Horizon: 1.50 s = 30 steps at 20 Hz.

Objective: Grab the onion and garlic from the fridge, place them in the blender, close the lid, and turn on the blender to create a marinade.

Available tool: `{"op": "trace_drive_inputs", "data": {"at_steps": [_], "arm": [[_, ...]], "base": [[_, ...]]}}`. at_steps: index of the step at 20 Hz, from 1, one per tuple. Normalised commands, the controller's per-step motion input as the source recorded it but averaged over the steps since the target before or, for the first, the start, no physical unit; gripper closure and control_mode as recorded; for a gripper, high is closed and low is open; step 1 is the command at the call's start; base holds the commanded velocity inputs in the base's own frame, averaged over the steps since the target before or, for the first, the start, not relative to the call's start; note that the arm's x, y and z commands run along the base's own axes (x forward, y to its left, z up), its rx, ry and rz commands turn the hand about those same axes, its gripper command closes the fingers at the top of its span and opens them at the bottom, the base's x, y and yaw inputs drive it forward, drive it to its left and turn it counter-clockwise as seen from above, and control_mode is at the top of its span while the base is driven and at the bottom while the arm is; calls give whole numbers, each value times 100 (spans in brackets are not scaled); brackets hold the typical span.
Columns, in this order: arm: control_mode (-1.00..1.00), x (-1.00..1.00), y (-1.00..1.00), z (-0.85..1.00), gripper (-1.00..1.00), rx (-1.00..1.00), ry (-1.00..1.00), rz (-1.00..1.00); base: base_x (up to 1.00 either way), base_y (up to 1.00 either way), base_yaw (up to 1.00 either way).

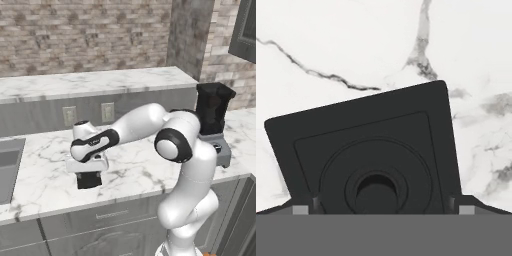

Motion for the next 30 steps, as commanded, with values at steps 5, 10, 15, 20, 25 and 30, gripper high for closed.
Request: {"op": "trace_drive_inputs", "data": {"at_steps": [5,10,15,20,25,30], "arm": [[-100,-13,-6,-13,100,0,0,0],[-100,0,0,-6,100,0,0,0],[-100,14,0,-6,100,-3,-1,0],[-100,7,0,-4,100,-1,0,0],[-100,0,0,10,100,0,-1,-1],[-100,-4,-3,75,100,0,-16,-1]], "base": [[0,0,0],[0,0,0],[0,0,0],[0,0,0],[0,0,0],[0,0,0]]}}
